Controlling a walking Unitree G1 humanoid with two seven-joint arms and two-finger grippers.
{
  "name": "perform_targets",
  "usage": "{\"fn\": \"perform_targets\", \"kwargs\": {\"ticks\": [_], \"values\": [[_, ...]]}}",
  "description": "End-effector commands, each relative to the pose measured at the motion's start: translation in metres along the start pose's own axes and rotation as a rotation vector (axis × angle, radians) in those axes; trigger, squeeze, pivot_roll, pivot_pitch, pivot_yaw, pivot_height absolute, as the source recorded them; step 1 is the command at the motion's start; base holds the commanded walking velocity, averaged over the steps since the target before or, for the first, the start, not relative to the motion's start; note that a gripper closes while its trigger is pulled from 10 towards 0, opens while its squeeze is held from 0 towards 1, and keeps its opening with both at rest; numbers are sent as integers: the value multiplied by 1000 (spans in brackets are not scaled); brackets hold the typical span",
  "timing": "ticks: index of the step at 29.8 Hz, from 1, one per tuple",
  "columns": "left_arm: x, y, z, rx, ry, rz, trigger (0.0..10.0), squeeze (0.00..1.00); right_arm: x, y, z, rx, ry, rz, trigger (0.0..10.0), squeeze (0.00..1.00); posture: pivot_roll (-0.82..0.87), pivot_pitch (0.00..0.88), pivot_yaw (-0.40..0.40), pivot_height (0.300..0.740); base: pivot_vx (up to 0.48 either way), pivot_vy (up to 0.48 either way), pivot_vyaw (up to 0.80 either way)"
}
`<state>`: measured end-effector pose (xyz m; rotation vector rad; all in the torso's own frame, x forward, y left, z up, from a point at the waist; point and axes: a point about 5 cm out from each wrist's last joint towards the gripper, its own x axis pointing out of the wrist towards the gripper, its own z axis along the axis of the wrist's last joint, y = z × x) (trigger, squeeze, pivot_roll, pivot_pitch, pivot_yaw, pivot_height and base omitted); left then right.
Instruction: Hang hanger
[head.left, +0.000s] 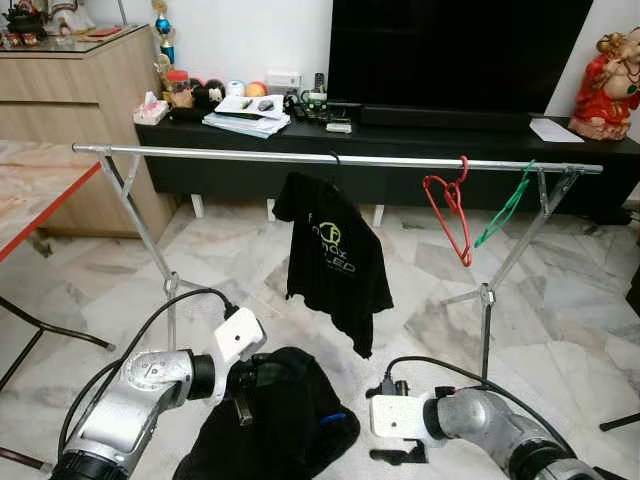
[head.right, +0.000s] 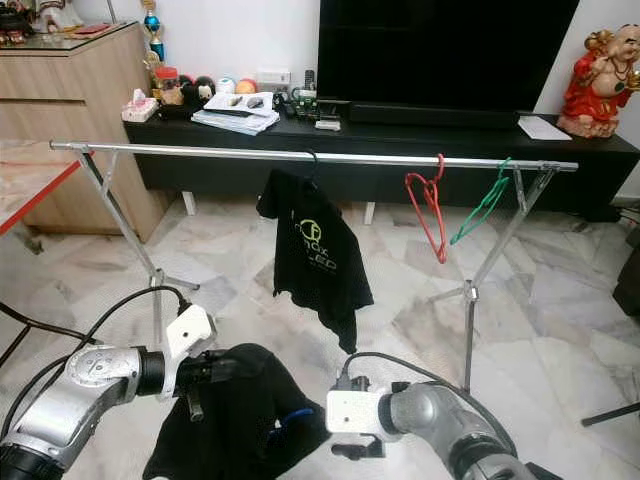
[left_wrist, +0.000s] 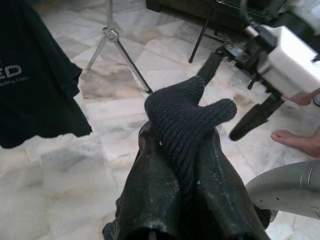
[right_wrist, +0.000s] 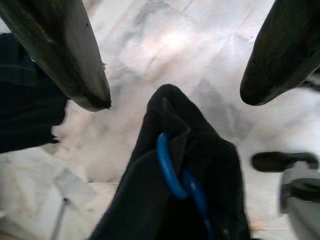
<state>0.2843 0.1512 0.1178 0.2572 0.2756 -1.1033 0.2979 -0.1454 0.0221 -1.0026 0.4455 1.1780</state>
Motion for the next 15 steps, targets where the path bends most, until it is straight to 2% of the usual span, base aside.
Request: {"fn": "perform_targets", "kwargs": {"ticks": [1,15], "values": [[0,1,15,43,-29,-19,0,0,1,3,-2,16,8,-19,10000,0,86,0,-26,740,0,0,0],[2,-3,29,67,-37,-56,0,0,9,8,0,65,-5,-110,10000,0,96,0,-23,740,0,0,0]]}}
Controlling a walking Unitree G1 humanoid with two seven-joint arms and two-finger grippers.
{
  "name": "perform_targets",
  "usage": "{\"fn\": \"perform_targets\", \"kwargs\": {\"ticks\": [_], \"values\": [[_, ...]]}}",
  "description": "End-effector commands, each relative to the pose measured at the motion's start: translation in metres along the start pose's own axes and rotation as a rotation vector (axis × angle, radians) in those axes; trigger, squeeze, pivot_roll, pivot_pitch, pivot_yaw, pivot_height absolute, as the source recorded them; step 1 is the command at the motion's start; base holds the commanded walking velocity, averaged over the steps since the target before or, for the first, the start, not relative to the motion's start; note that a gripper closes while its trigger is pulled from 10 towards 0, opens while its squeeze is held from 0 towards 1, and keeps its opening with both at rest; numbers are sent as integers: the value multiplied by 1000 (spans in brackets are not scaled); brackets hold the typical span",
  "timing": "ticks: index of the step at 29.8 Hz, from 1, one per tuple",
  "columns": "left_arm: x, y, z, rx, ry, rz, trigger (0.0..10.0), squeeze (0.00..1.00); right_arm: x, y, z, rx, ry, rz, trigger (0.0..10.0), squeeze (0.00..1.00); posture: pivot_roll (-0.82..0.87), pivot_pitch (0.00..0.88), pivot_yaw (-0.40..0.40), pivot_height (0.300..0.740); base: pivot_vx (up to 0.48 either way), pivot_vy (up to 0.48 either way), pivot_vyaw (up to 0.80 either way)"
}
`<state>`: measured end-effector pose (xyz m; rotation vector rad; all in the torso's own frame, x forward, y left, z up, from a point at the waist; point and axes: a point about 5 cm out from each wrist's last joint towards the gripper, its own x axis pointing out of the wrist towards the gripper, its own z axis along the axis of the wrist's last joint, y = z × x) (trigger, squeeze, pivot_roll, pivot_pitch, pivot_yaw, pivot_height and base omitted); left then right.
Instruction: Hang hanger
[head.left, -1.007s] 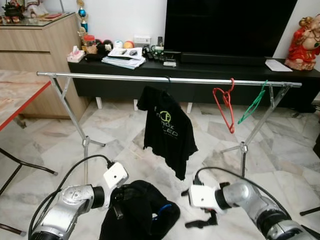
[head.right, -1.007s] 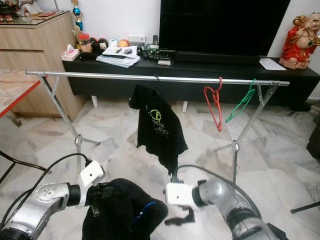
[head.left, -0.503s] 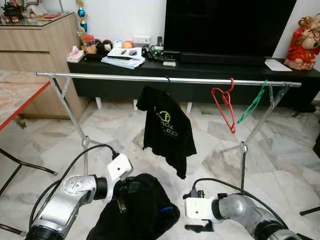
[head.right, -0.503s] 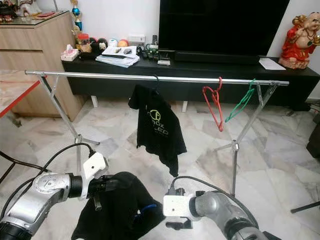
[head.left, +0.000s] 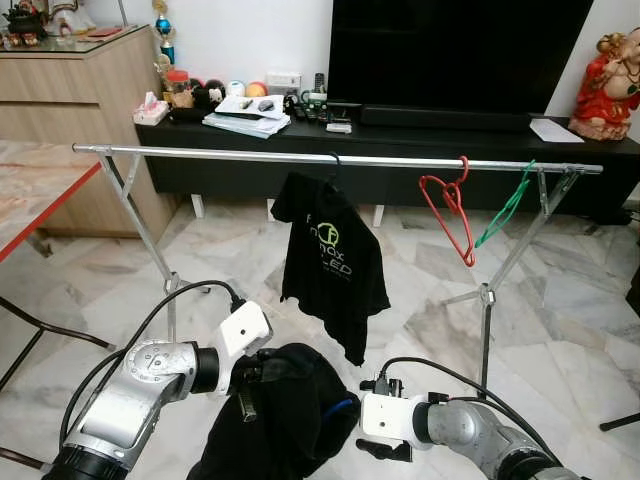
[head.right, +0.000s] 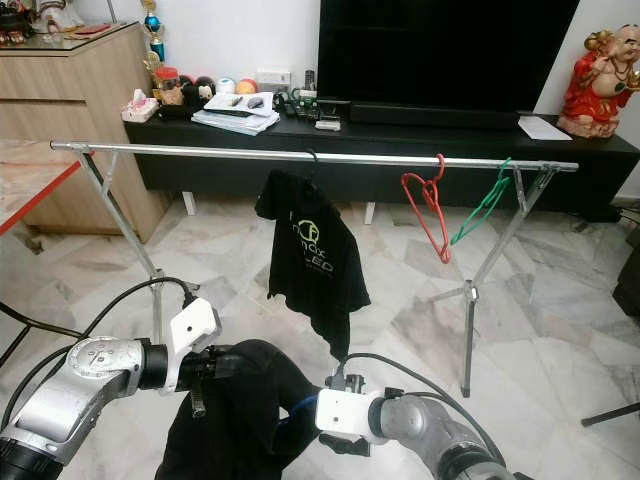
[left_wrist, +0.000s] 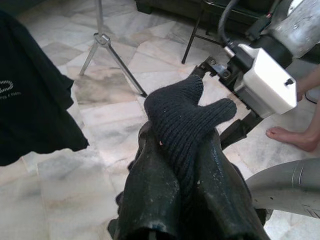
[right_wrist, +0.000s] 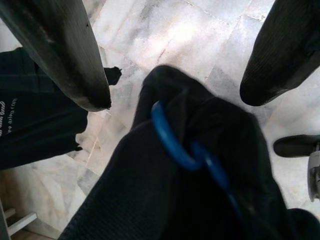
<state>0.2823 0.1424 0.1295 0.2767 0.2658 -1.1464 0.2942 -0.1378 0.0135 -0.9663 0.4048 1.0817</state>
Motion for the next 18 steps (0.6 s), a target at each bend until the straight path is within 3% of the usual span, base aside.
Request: {"fn": "perform_targets", "kwargs": {"ticks": [1,3,5,6,7,9,13,14,15,16,18], "values": [[0,0,18,46,-40,-29,0,0,0,1,-3,29,14,-22,5412,0,97,0,-22,740,0,0,0],[1,-2,21,51,-45,-41,0,0,1,2,-4,37,23,-35,4275,0,101,0,-21,740,0,0,0],[1,-2,22,52,-46,-43,0,0,1,2,-4,38,25,-36,4275,0,101,0,-21,740,0,0,0],[2,-3,23,57,-46,-45,0,0,2,2,-6,35,45,-51,3059,0,103,0,-20,740,0,0,0],[2,-3,24,60,-47,-50,0,0,2,3,-7,32,55,-51,510,0,104,0,-20,740,0,0,0],[2,-5,26,63,-48,-58,0,0,2,5,-7,34,58,-42,0,0,105,0,-19,740,0,0,0],[3,-7,29,67,-52,-72,0,0,4,6,-5,51,40,-49,0,0,106,0,-19,740,0,0,0],[3,-7,30,67,-52,-74,0,0,4,7,-4,78,27,-44,627,0,106,0,-18,740,0,0,0],[3,-7,30,67,-52,-74,0,0,4,7,-4,78,27,-44,627,0,106,0,-18,740,0,0,0],[3,-7,30,68,-51,-73,0,0,5,8,-4,93,20,-46,10000,0,106,0,-18,740,0,0,0],[4,-7,30,69,-51,-73,0,0,5,7,-3,109,13,-51,10000,0,106,0,-18,740,0,0,0]]}}
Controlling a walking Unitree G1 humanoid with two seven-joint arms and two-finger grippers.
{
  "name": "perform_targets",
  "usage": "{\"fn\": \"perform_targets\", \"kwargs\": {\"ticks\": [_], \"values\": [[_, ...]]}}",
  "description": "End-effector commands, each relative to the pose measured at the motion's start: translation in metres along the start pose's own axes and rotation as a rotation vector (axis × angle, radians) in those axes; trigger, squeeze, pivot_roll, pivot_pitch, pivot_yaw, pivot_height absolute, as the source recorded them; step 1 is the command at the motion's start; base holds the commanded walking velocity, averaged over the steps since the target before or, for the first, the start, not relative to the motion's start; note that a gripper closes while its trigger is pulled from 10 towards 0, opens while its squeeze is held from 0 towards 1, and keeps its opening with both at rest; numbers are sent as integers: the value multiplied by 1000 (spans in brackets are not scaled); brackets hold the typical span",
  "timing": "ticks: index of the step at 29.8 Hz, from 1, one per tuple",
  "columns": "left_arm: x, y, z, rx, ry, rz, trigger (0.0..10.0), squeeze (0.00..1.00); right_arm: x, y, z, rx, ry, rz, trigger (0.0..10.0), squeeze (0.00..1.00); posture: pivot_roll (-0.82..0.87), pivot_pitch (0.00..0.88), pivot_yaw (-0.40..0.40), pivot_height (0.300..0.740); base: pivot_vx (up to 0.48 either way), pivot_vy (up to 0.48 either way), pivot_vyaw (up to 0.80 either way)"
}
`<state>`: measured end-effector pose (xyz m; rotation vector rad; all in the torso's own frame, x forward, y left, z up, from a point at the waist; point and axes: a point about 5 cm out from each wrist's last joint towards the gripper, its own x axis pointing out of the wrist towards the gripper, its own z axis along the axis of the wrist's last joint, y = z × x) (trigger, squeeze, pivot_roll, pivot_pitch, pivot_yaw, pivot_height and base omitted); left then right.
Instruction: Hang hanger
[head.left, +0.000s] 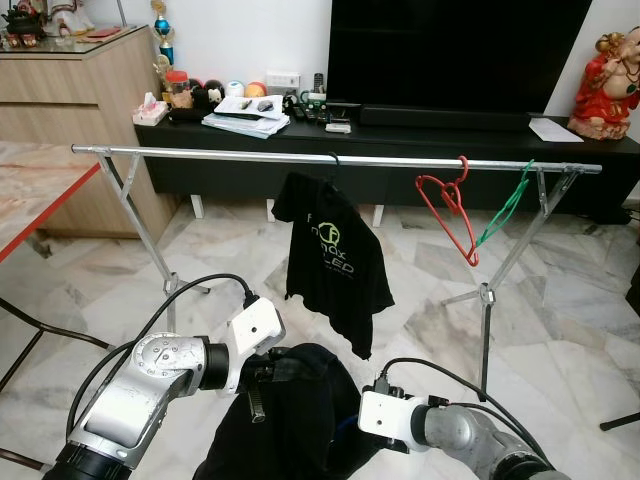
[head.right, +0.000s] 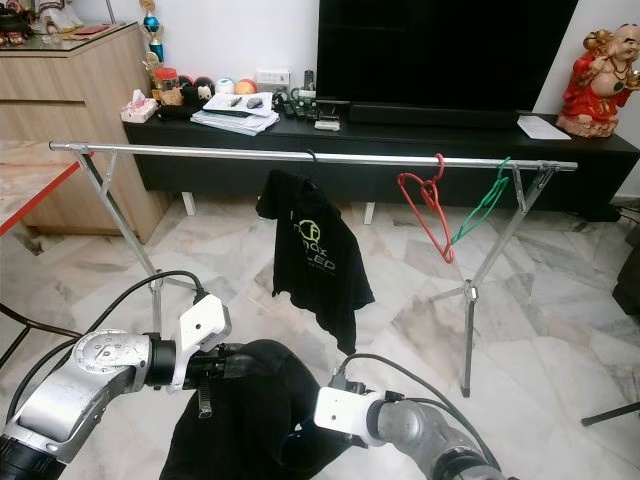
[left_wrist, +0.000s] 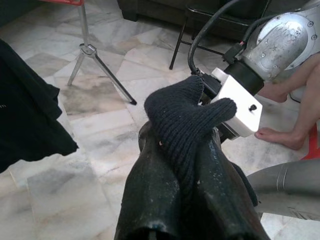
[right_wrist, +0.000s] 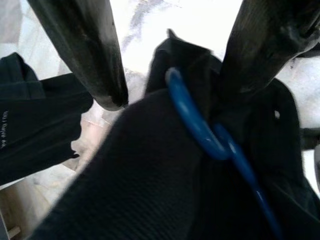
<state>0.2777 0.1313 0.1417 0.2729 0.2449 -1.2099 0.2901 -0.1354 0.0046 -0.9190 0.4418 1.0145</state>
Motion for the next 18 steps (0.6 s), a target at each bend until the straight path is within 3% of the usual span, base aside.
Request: {"fn": "perform_targets", "kwargs": {"ticks": [1,2,3,4,5,6,7,18], "values": [[1,1,15,52,-27,-15,0,0,-1,-1,0,45,-16,-11,10000,0,106,0,-18,740,0,0,0],[1,1,15,52,-27,-15,0,0,-1,-1,0,52,-18,-8,10000,0,106,0,-18,740,0,0,0],[1,1,16,53,-28,-16,0,0,0,0,1,66,-26,1,7882,0,106,0,-18,740,0,0,0],[2,1,16,53,-28,-17,0,0,0,0,1,76,-32,7,7882,0,106,0,-18,740,0,0,0],[2,0,17,53,-29,-19,0,0,0,1,2,90,-39,16,4588,0,106,0,-18,740,0,0,0],[2,0,17,53,-29,-19,0,0,0,1,2,90,-39,16,4588,0,106,0,-18,740,0,0,0],[3,0,18,53,-32,-22,0,0,0,2,2,100,-47,25,0,0,108,0,-18,740,0,0,0],[5,0,19,57,-35,-30,0,0,-1,2,2,138,-61,34,0,0,107,2,-18,740,0,0,0]]}}
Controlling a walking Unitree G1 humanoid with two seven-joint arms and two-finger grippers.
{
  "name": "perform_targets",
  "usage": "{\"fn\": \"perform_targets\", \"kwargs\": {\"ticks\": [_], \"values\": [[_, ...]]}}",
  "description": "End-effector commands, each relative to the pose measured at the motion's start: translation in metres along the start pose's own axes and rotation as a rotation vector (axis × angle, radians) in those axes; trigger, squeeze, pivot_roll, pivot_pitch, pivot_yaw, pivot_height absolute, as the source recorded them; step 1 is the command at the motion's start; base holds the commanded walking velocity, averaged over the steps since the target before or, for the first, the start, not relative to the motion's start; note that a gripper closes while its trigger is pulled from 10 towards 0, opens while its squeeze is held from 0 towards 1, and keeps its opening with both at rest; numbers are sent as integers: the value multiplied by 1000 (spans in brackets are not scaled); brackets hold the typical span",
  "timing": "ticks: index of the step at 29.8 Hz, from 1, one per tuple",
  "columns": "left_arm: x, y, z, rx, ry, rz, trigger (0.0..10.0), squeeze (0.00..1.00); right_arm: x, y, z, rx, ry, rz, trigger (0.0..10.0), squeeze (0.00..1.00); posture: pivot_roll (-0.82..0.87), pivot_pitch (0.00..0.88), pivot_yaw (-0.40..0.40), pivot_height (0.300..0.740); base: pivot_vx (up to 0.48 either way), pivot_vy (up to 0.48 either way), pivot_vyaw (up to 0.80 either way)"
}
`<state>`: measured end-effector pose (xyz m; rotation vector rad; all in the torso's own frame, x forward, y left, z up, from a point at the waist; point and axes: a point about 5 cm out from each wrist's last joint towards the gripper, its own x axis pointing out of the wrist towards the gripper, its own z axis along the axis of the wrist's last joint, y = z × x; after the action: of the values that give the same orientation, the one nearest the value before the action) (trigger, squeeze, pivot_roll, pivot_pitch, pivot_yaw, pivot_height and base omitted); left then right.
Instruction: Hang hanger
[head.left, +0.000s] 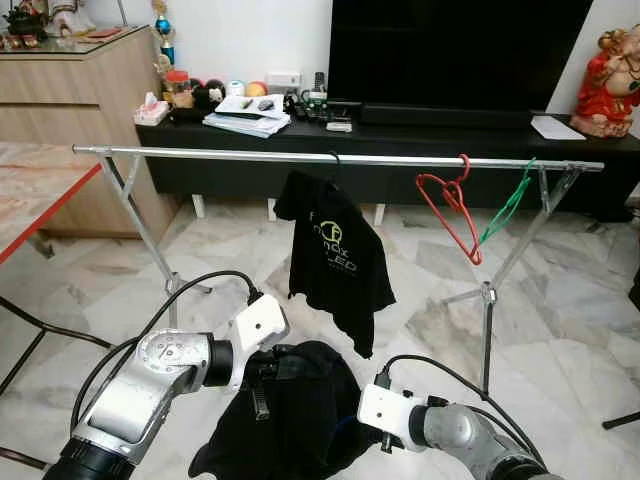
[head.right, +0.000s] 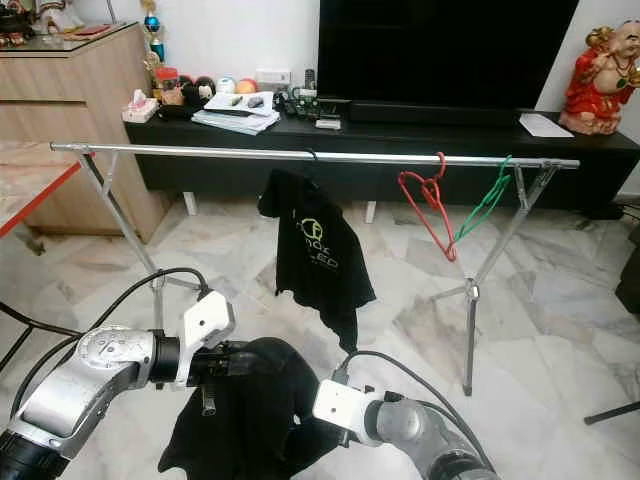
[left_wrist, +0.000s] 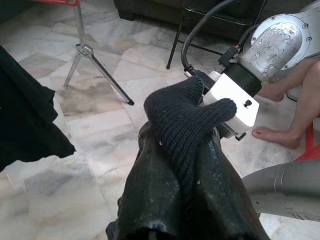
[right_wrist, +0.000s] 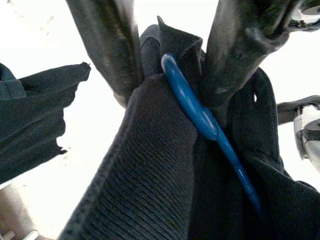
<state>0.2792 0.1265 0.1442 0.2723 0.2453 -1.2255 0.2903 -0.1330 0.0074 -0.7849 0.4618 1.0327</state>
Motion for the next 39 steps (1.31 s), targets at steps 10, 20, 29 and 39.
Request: {"fn": "perform_targets", "kwargs": {"ticks": [10,20,29,39], "values": [[1,1,16,57,-33,-12,0,0,0,6,-4,51,-8,32,0,0,108,3,-18,740,0,0,0],[0,2,14,55,-27,-9,0,0,-7,-5,-5,86,-24,6,0,0,104,3,-19,740,0,0,0],[1,5,-1,95,89,15,4314,0,-15,-17,-3,81,-55,17,0,0,97,0,-20,740,0,0,0],[-3,5,-8,89,124,40,10000,0,-26,-44,14,-1,-108,12,0,0,88,0,-24,740,0,0,0]]}}
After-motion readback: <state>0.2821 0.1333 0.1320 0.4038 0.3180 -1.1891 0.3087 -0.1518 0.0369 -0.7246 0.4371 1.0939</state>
